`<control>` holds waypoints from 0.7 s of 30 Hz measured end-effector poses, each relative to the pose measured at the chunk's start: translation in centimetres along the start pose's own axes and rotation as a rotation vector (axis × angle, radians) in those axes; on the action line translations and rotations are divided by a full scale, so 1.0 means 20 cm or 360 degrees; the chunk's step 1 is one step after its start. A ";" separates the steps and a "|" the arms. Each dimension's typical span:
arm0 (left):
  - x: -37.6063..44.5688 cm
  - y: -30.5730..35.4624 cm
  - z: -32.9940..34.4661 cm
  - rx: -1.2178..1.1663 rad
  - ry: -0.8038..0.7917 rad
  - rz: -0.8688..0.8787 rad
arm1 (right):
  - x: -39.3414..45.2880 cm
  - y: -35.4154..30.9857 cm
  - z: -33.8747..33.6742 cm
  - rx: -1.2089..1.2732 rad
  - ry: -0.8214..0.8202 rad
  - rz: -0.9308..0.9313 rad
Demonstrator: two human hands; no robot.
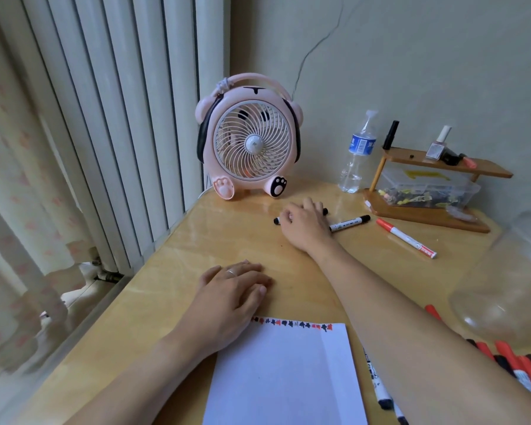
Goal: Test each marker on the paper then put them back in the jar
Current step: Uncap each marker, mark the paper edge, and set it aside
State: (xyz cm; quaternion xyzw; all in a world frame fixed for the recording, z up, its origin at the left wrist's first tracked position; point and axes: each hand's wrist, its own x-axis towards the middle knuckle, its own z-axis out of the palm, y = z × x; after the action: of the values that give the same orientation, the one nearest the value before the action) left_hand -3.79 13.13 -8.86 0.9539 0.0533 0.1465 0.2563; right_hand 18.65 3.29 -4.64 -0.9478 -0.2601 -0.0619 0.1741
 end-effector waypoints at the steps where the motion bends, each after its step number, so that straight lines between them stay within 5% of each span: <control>1: 0.00 0.00 0.00 -0.0004 0.0004 0.0002 | 0.00 -0.01 0.00 0.0004 0.0053 0.0057; 11: -0.01 0.01 -0.01 -0.0020 0.0042 0.0041 | -0.04 -0.08 -0.02 0.0179 0.0088 0.0503; 21: -0.01 0.01 -0.01 -0.0012 0.0103 0.0101 | -0.24 -0.09 -0.11 0.0129 -0.0036 0.0424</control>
State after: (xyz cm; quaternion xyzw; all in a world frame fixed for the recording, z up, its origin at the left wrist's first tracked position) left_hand -4.13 13.07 -8.61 0.9489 0.0307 0.1856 0.2534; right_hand 13.50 1.58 -3.04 -0.9667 -0.1362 -0.0170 0.2160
